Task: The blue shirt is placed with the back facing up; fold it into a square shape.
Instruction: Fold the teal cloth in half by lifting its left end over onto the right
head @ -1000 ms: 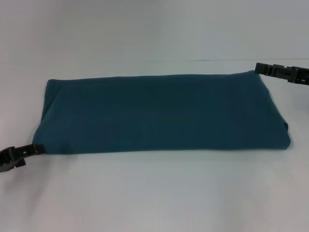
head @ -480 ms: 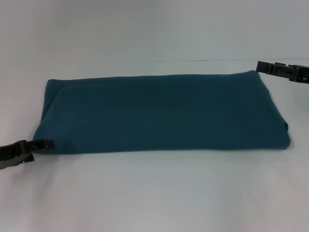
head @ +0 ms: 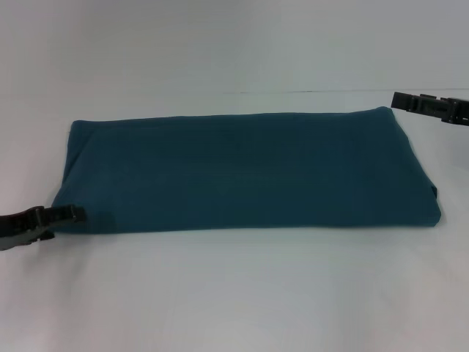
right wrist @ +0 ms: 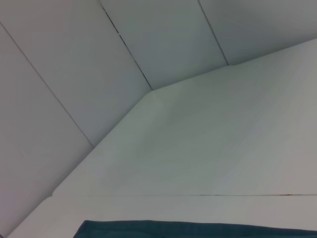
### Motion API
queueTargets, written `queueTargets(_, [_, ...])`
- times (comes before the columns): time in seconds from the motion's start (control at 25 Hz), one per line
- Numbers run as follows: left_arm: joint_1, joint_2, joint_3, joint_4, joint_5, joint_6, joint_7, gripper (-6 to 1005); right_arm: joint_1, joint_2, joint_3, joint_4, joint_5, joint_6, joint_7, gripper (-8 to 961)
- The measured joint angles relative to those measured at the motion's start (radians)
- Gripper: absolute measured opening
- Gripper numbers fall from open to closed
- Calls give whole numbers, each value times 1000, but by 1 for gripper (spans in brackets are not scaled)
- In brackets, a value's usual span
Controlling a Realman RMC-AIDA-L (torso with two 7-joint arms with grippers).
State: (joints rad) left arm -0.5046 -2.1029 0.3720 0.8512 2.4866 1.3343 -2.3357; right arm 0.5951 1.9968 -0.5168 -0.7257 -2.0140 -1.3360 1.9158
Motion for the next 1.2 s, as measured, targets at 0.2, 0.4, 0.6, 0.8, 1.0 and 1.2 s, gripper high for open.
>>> queueTargets(0.2, [-12,0,28,-10,0,-17,-6,880,5,-1,0,0,0,0,1,914])
queueTargets(0.4, [-23,0,49,-23,0,-32,-6,880,6,-2,2,0,0,0,3,914])
queueTargets(0.6, [-30,2,50,-23,0,-36,-7,879,5,-3,2,0,10,4,1,915])
queueTargets(0.8, [-32,2,51,-22,0,-48,-7,877,4,-3,1,0,14,6,0,915])
queueTargets(1.0, [-32,5,51,-22,2,-48,-14,875,3,-3,1,0,14,6,0,915])
queueTargets(1.2, [-32,6,58,-20,14,-46,-21,876,2,-3,1,0,14,6,0,915])
